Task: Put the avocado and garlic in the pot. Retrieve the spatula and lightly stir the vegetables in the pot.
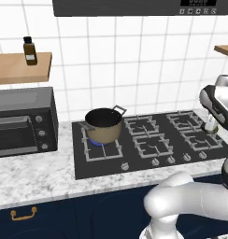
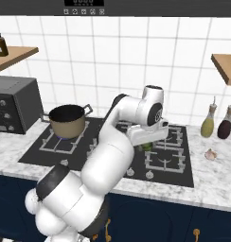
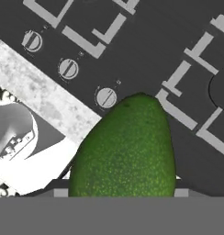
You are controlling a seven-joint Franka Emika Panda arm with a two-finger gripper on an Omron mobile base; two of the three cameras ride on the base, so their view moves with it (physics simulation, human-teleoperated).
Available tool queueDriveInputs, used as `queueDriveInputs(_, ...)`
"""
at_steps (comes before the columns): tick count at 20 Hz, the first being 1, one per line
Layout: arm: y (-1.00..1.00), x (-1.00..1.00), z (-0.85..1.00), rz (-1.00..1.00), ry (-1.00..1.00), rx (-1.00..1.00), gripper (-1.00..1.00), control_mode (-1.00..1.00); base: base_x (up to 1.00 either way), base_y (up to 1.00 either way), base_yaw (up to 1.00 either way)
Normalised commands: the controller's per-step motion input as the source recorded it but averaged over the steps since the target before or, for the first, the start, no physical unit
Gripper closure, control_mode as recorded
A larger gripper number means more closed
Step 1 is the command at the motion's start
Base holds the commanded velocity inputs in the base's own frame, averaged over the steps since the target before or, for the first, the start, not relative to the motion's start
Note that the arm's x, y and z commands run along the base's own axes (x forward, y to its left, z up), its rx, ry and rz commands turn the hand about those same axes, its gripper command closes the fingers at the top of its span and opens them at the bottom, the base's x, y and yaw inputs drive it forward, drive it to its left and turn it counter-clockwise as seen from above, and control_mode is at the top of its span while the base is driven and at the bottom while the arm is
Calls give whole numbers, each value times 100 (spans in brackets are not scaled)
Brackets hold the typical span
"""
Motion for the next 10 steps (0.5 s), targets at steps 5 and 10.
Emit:
queueDriveInputs(5, 100, 8, 37, 19, -3, 8, 100, -100, 0, 0, 0)
queueDriveInputs(10, 100, 8, 17, 5, -14, 3, 100, -100, 0, 0, 0)
